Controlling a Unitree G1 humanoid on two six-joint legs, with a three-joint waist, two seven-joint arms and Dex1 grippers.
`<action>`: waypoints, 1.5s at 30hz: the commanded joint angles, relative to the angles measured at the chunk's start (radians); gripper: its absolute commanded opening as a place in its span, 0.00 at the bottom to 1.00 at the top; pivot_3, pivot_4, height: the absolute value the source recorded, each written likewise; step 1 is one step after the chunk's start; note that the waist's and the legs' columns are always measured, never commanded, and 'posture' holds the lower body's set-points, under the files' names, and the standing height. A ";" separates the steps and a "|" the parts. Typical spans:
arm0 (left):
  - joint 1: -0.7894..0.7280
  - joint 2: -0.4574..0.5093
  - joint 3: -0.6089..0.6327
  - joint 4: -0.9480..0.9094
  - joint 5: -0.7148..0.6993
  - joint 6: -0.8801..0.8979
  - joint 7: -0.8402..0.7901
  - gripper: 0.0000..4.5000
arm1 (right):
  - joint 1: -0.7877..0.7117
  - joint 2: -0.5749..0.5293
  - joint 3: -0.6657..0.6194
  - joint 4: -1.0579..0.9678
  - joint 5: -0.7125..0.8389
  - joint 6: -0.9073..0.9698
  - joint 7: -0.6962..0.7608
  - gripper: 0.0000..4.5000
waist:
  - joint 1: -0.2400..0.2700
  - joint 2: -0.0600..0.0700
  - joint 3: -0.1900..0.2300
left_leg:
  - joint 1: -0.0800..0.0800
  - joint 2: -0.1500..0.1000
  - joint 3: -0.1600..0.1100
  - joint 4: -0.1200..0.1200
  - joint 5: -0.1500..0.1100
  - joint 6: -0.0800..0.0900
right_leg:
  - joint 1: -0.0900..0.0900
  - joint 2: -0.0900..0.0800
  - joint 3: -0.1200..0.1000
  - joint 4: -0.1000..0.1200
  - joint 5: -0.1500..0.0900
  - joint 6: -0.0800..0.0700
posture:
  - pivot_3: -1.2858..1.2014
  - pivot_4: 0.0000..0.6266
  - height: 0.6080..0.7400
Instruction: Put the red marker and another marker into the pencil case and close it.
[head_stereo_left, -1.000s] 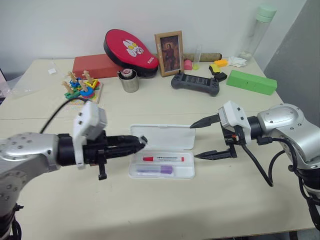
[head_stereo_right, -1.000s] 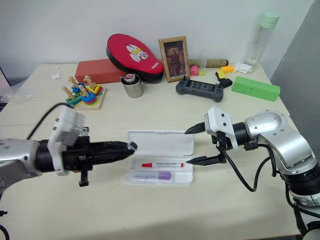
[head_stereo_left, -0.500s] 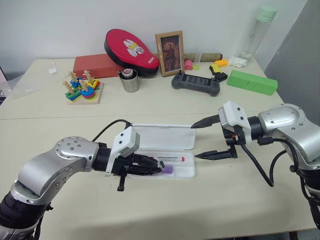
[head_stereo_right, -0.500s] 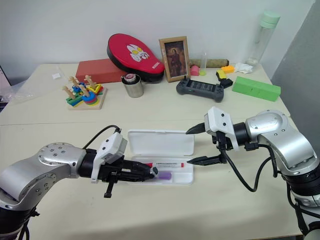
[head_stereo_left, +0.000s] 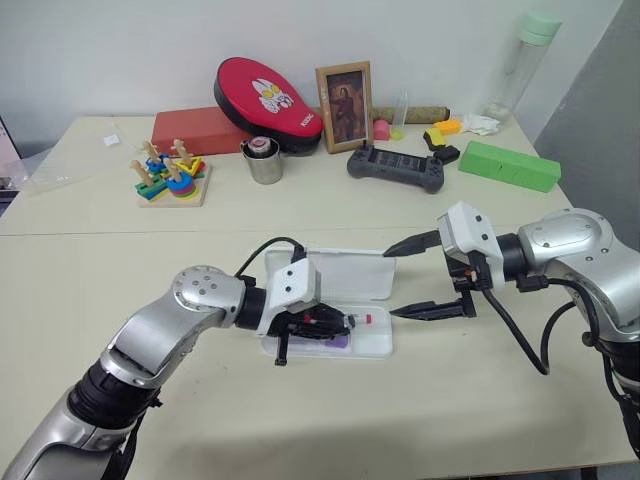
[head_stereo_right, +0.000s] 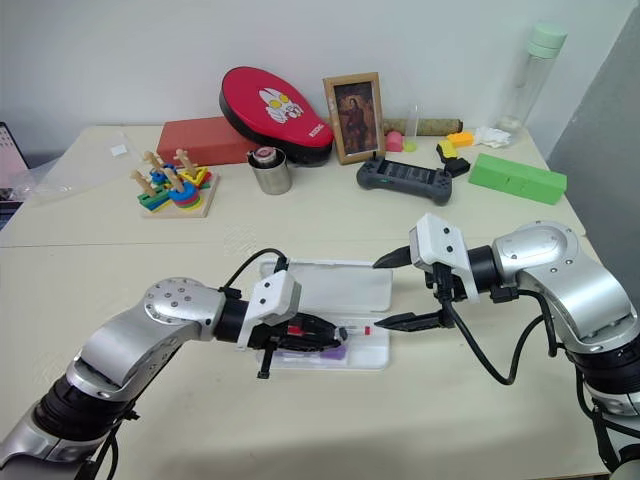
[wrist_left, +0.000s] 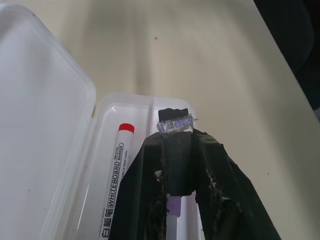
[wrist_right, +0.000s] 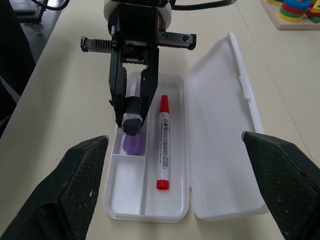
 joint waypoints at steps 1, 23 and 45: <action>-0.004 -0.015 -0.001 -0.044 0.015 -0.009 0.009 0.10 | -0.003 -0.010 -0.035 -0.037 0.019 -0.003 0.001 1.00 | 0.000 0.000 0.000 | 0.000 0.000 0.000 0.000 0.000 0.000 | 0.000 0.000 0.000 0.000 0.000 0.000 | 0.52 0.24 1.00; -0.042 -0.119 -0.094 0.023 0.106 -0.036 -0.016 0.10 | 0.003 -0.009 -0.042 -0.036 0.021 -0.001 -0.004 1.00 | 0.000 0.000 0.000 | 0.000 0.000 0.000 0.001 0.000 0.000 | 0.000 0.000 0.000 0.000 0.000 0.000 | 0.52 0.24 1.00; -0.044 -0.153 -0.056 0.042 0.116 -0.056 -0.013 1.00 | 0.005 -0.005 -0.046 -0.033 0.025 0.004 -0.010 1.00 | 0.000 0.000 0.000 | 0.000 0.000 0.000 0.003 0.000 0.000 | 0.001 0.000 0.000 0.001 0.000 0.000 | 0.52 0.24 1.00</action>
